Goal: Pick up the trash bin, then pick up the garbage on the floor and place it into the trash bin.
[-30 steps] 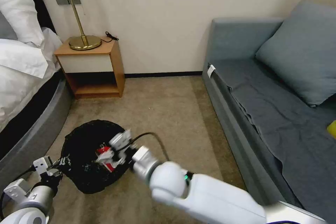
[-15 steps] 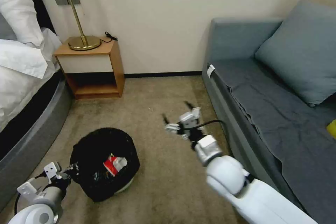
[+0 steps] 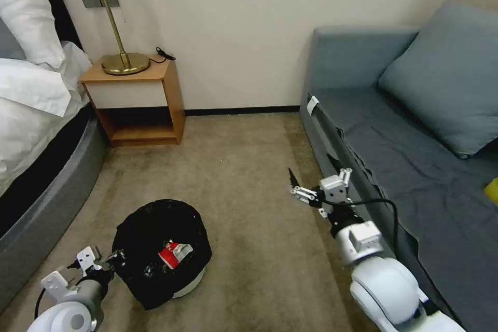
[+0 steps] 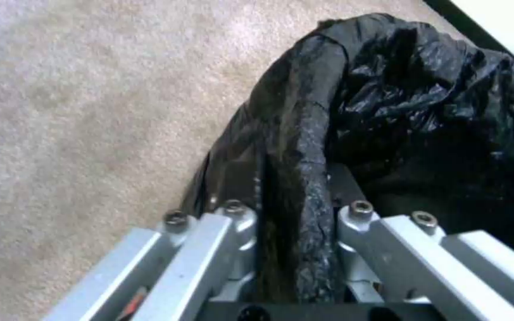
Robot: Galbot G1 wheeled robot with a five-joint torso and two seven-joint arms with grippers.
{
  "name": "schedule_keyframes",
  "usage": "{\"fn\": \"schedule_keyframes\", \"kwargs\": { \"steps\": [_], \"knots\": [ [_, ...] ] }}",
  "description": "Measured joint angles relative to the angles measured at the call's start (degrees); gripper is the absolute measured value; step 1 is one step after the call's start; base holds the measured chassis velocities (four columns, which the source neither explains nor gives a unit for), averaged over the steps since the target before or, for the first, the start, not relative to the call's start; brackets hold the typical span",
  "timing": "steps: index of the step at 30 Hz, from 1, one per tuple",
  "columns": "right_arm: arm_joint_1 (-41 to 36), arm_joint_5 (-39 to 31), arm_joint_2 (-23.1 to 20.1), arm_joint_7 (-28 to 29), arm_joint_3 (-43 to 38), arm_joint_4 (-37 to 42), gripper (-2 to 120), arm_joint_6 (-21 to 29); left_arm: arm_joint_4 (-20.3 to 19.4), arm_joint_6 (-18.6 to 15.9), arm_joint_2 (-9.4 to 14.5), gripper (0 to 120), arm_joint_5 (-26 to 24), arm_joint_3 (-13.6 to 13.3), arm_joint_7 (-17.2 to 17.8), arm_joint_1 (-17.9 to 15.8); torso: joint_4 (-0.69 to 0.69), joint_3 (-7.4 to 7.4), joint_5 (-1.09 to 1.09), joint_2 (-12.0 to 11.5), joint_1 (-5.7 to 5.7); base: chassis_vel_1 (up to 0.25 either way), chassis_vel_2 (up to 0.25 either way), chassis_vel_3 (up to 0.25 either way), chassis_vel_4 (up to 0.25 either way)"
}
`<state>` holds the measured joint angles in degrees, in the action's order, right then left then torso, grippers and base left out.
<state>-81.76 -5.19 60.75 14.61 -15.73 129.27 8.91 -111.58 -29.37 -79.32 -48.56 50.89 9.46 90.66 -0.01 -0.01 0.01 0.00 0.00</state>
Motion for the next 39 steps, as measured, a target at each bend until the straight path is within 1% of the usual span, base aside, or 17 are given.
{"fn": "schedule_keyframes", "kwargs": {
  "steps": [2, 5, 7, 10, 11, 16, 18, 19, 20, 22, 25, 27, 28, 30, 31, 35, 39],
  "knots": [
    [-0.96, 0.63, 0.86, -0.01, -0.4, 0.19, 100, -0.42, 0.12, 0.35, -0.01, 24, 0.55, -0.08, -0.23, 0.09, 0.0, 0.0, -0.01, 0.0, 0.0, 0.0, 0.0, 0.0, 0.0],
    [-5.08, 3.27, 5.29, 0.1, -1.53, 1.04, 100, -1.67, 0.44, 3.03, -0.04, 40, 2.92, -0.17, -2.56, 0.7, 0.01, 0.0, -0.01, 0.0, 0.0, 0.0, 0.0, 0.0, 0.0],
    [-6.22, 4.02, 6.54, 0.16, -1.81, 1.34, 100, -1.87, 0.45, 3.9, -0.04, 44, 3.68, -0.18, -3.4, 0.89, 0.0, 0.0, -0.01, 0.0, 0.0, 0.0, 0.0, 0.0, 0.0],
    [-10.16, 7.0, 10.43, 0.36, -2.68, 2.14, 100, -2.38, 0.51, 8.02, -0.19, 59, 7.04, -0.13, -6.56, 1.82, 0.01, 0.0, -0.02, 0.0, 0.0, 0.0, 0.0, 0.0, 0.0],
    [-10.16, 7.0, 10.43, 0.36, -2.68, 2.14, 100, -2.38, 0.51, 8.02, -0.19, 59, 7.04, -0.13, -6.56, 1.82, 0.01, 0.0, -0.02, 0.0, 0.0, 0.0, 0.0, 0.0, 0.0],
    [-13.7, 9.82, 13.06, 0.73, -3.71, 2.43, 100, -3.76, -0.34, 13.3, -0.57, 77, 10.58, 0.43, -10.33, 2.61, 0.01, 0.0, -0.01, 0.0, 0.0, 0.0, 0.0, 0.0, 0.0],
    [-14.99, 10.8, 13.74, 0.8, -4.41, 2.82, 100, -4.29, -1.46, 16.9, -0.76, 86, 12.29, 0.58, -12.08, 2.81, 0.01, 0.0, -0.02, 0.0, 0.0, 0.0, 0.0, 0.0, 0.0],
    [-14.99, 10.8, 13.74, 0.8, -4.41, 2.82, 100, -4.29, -1.46, 16.9, -0.76, 86, 12.29, 0.58, -12.08, 2.81, 0.01, 0.0, -0.02, 0.0, 0.0, 0.0, 0.0, 0.0, 0.0],
    [-15.72, 11.36, 14.18, 0.87, -4.84, 3.09, 100, -4.55, -3.53, 18.99, -1.23, 94, 13.98, 0.59, -12.95, 3.24, 0.0, 0.0, -0.01, 0.0, 0.0, 0.0, 0.0, 0.0, 0.0],
    [-15.88, 11.62, 14.35, 0.96, -4.96, 3.14, 100, -4.58, -4.83, 19.75, -1.59, 97, 15.47, 0.52, -13.18, 3.61, 0.0, 0.0, 0.0, 0.0, 0.0, 0.0, 0.0, 0.0, 0.0],
    [-16.11, 11.7, 15.0, 1.43, -5.56, 3.3, 100, -4.55, -11.6, 21.71, -3.6, 100, 20.54, -1.3, -13.5, 6.18, 0.0, 0.0, 0.0, 0.0, 0.0, 0.0, 0.0, 0.0, 0.0],
    [-16.08, 11.51, 15.1, 1.48, -5.81, 3.35, 100, -4.49, -13.32, 22.11, -4.1, 100, 21.72, -1.81, -13.51, 6.97, 0.0, 0.0, 0.0, 0.0, 0.0, 0.0, 0.0, 0.0, 0.0],
    [-15.83, 11.05, 15.21, 1.52, -6.25, 3.37, 100, -4.38, -16.39, 23.4, -5.1, 100, 23.88, -2.92, -13.79, 8.8, 0.0, 0.0, 0.02, 0.0, 0.0, 0.0, 0.0, 0.0, 0.0],
    [-15.11, 10.23, 15.24, 1.52, -6.78, 3.23, 100, -4.34, -18.96, 25.72, -6.2, 100, 26.15, -4.39, -15.04, 11.43, 0.01, 0.0, 0.0, 0.0, 0.0, 0.0, 0.0, 0.0, 0.0],
    [-15.11, 10.23, 15.24, 1.52, -6.78, 3.23, 100, -4.34, -18.96, 25.72, -6.2, 100, 26.15, -4.39, -15.04, 11.43, 0.01, 0.0, 0.0, 0.0, 0.0, 0.0, 0.0, 0.0, 0.0],
    [-12.63, 8.34, 14.82, 1.52, -7.54, 1.9, 100, -3.92, -19.47, 34.22, -7.9, 100, 32.46, -5.71, -17.58, 15.28, 0.01, 0.0, -0.01, 0.0, 0.0, 0.0, 0.0, 0.0, 0.0],
    [-11.48, 7.16, 14.52, 1.56, -7.7, 1.18, 100, -3.39, -19.31, 35.29, -8.46, 100, 32.68, -5.74, -17.71, 16.17, 0.02, 0.01, 0.0, 0.0, 0.0, 0.0, 0.0, 0.0, 0.0]
  ]
}}
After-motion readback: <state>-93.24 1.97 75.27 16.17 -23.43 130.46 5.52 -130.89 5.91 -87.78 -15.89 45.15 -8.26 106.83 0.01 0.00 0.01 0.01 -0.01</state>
